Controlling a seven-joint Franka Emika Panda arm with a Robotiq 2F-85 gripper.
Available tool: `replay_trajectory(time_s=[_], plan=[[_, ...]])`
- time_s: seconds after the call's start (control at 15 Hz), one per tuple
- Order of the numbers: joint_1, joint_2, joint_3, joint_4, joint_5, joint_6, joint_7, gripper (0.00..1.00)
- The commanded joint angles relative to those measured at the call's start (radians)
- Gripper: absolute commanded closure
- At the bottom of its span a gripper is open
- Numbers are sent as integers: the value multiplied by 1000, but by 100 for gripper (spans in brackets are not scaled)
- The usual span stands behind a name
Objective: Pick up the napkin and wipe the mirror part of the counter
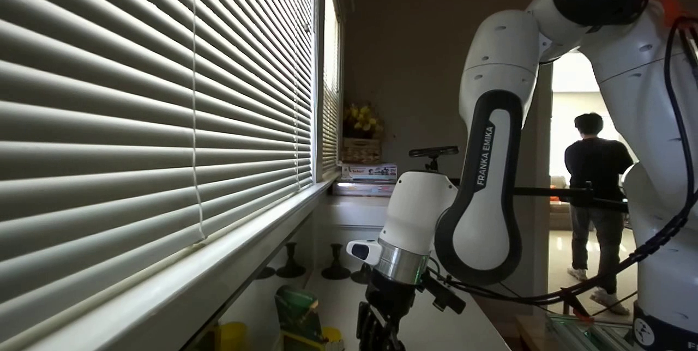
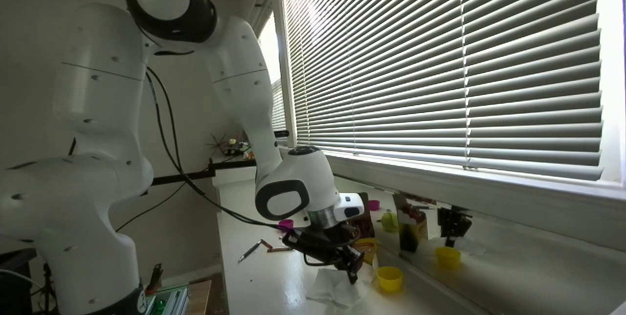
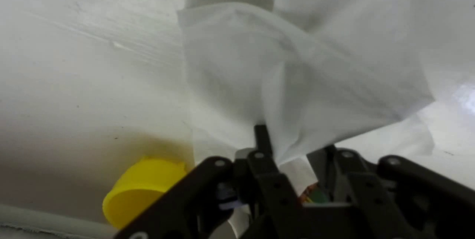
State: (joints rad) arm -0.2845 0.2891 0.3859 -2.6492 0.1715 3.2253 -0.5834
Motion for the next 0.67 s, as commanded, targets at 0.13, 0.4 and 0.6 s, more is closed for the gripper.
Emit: replay_trajectory(time_s=[0.13,0.4,0.6], plan=[[-119,7,133,-4,-10,18,-22,100],[-281,-44,313,-39,9,11,0,100],[-436,-75,442,-60,18,18,11,100]])
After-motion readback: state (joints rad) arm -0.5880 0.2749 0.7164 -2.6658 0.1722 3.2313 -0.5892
